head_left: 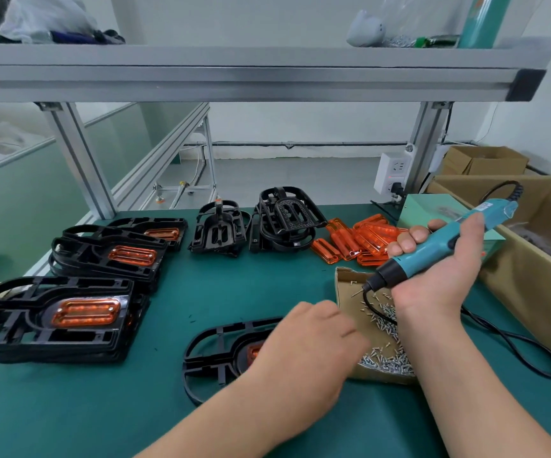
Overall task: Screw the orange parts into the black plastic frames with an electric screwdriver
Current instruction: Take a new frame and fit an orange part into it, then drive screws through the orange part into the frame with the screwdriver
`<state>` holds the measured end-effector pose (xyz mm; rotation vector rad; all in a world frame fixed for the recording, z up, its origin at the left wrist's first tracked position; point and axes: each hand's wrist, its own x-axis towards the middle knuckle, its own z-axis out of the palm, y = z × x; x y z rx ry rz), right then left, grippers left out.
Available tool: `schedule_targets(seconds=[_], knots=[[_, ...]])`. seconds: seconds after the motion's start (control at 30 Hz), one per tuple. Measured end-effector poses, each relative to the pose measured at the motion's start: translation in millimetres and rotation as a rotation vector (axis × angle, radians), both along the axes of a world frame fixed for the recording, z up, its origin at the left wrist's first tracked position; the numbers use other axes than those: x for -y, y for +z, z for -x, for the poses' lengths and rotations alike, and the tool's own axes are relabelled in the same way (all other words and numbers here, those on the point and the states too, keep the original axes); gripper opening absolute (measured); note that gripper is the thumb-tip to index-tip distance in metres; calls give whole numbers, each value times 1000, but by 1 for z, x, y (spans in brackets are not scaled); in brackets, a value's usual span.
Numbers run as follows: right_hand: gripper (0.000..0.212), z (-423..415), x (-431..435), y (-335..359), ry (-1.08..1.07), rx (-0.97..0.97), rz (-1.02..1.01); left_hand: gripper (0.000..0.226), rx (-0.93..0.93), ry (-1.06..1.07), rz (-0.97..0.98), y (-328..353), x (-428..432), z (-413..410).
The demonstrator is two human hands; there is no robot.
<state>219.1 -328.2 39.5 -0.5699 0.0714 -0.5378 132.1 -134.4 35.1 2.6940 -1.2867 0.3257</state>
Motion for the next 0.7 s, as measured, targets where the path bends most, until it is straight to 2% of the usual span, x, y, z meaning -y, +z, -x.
schedule_targets(seconds=[0.13,0.23,0.43,0.7], knots=[[44,-2,1,0,-13,-4,0,18,19,-8,-191,6,19,-5],[44,-3,0,-2,-10,-8,8,19,-8,42,-254,12,31,-11],[44,-4,-1,-4,-5,0,8,5,-162,207,-228,13,47,-24],[44,-3,-3,-4,-12,-15,17,18,-254,215,-187,17,49,-26]])
